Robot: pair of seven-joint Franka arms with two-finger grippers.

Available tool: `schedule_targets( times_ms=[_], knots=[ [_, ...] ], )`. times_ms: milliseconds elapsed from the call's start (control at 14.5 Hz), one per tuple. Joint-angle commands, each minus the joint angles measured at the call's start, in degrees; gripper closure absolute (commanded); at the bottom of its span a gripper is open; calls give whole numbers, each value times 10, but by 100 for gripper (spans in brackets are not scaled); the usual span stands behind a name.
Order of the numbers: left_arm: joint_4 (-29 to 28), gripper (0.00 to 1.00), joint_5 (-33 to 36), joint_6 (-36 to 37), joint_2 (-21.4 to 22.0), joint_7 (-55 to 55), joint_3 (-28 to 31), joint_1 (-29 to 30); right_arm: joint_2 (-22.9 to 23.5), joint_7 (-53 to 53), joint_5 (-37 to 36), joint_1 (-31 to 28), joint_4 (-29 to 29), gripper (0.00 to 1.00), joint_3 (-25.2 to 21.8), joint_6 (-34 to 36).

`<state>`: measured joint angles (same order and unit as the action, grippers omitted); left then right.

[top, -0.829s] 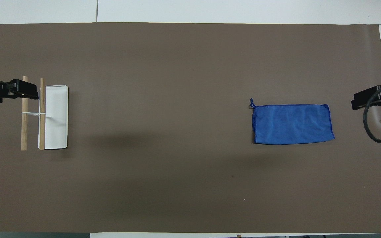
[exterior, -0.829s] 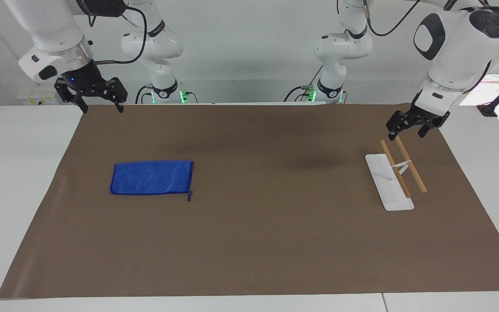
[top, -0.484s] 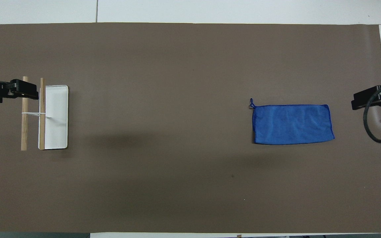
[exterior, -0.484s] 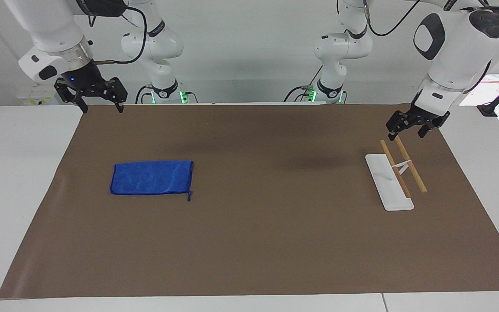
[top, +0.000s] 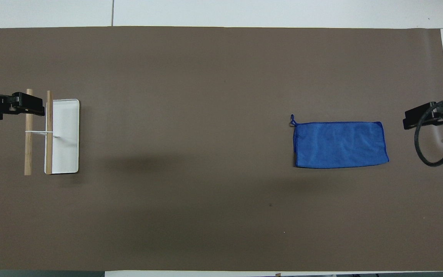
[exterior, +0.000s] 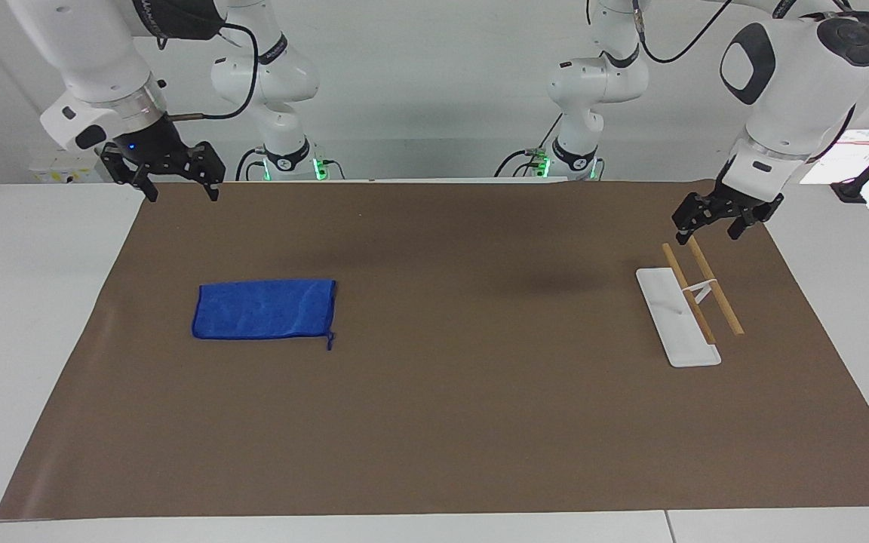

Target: Right arm passes towel to left arm to hang

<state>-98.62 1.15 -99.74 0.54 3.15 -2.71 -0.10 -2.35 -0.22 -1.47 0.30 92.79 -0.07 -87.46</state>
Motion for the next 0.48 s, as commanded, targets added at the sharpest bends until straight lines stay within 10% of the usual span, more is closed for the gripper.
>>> schedule_targets(
  times_ms=[0, 415],
  knots=[
    [-13, 0, 4, 1, 14, 6, 0, 2, -27, 3, 2, -3, 39, 0, 2, -28],
    [-13, 0, 4, 2, 13, 6, 0, 2, -81, 43, -3, -5, 172, 0, 1, -130]
  ],
)
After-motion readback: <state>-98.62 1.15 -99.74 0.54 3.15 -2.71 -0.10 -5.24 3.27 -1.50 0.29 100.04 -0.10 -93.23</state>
